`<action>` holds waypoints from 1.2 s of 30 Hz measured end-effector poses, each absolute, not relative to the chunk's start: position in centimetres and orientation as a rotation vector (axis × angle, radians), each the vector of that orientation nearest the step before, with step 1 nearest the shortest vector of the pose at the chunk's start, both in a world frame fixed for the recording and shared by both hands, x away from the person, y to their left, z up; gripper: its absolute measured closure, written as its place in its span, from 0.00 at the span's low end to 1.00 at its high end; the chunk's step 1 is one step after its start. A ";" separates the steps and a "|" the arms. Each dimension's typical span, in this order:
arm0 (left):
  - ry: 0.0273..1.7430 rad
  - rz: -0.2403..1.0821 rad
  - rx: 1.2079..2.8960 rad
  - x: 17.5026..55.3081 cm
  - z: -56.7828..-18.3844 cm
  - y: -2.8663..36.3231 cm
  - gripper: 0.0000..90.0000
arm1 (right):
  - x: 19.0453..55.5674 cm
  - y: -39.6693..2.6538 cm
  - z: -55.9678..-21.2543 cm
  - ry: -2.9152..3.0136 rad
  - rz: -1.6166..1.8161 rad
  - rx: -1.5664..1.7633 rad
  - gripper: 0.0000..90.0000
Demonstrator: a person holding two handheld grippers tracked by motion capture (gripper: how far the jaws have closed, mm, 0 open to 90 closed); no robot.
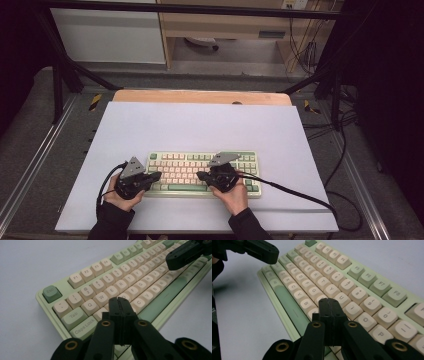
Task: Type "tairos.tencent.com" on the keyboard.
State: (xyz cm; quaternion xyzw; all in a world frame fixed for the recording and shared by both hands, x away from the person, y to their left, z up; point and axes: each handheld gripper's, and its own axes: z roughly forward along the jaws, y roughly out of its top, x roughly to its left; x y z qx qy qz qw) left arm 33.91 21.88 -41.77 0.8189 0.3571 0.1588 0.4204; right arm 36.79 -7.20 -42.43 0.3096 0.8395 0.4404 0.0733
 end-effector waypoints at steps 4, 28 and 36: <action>0.896 0.398 2.052 33.9 -41.8 21.9 1.00 | 36.6 -7.0 -42.7 2.537 1.310 0.930 1.00; 0.883 0.383 2.032 33.8 -41.3 22.1 0.95 | 36.5 -8.8 -40.8 2.480 1.315 0.913 0.97; 0.878 0.393 2.035 33.9 -41.0 22.5 0.80 | 36.5 -12.8 -39.7 2.414 1.307 0.989 0.88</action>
